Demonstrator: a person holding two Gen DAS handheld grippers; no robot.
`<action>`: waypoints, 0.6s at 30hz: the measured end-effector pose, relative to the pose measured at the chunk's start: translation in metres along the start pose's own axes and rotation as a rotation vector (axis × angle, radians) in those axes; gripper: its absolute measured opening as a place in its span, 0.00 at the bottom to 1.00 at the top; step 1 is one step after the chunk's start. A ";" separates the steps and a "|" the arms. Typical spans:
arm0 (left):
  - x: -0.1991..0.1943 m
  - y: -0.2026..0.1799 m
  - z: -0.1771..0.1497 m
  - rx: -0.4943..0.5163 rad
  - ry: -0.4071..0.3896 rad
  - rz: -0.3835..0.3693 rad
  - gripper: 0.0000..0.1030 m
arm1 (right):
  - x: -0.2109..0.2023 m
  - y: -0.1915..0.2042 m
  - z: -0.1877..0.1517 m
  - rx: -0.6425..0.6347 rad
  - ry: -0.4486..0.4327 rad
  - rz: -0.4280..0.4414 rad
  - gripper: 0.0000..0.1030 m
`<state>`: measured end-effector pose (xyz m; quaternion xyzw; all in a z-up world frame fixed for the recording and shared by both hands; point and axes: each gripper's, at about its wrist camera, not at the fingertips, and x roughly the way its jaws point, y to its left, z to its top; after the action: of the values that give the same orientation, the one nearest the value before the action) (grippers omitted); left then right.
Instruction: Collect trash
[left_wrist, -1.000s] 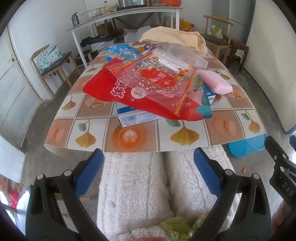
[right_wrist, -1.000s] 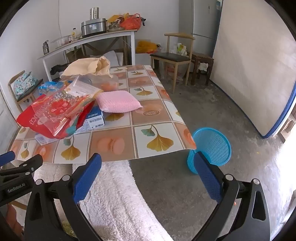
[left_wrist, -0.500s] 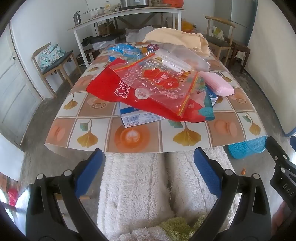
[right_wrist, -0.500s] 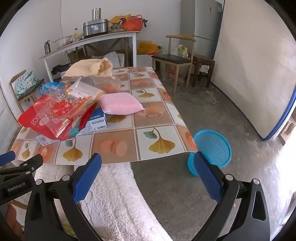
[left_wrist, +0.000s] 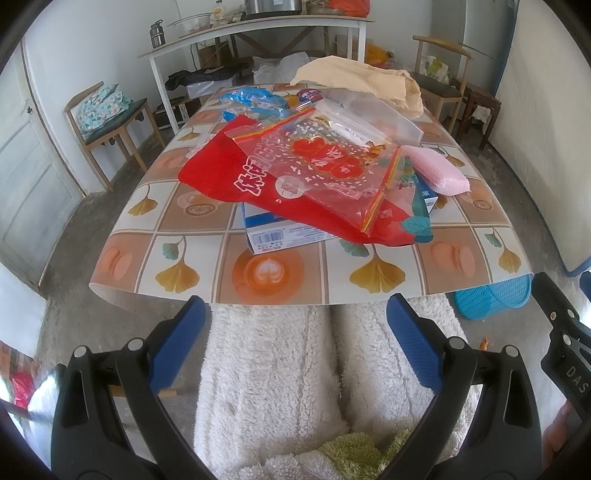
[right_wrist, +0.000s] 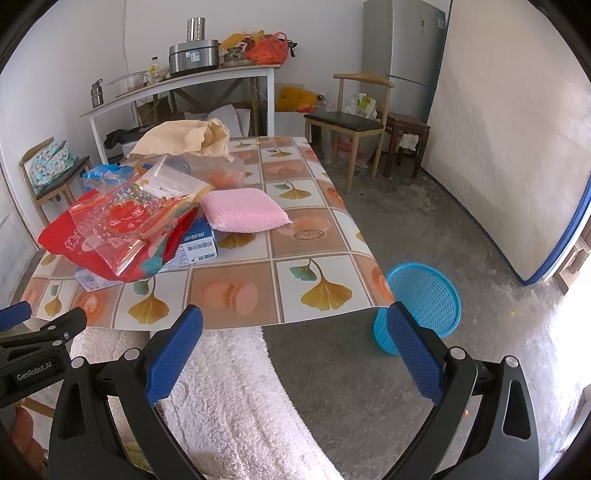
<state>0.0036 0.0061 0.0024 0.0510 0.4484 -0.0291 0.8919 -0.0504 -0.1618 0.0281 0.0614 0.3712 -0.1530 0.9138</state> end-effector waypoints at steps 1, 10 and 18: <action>0.000 0.000 0.000 0.000 -0.001 -0.001 0.92 | 0.000 0.000 0.000 0.000 -0.001 0.000 0.94; -0.001 0.003 0.000 -0.003 0.000 -0.004 0.92 | -0.002 0.001 -0.001 -0.004 -0.007 -0.001 0.94; -0.003 0.011 -0.002 -0.012 -0.001 -0.001 0.92 | -0.003 0.004 -0.001 -0.012 -0.012 0.001 0.94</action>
<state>0.0015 0.0174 0.0041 0.0454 0.4481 -0.0270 0.8924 -0.0515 -0.1573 0.0292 0.0554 0.3663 -0.1505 0.9165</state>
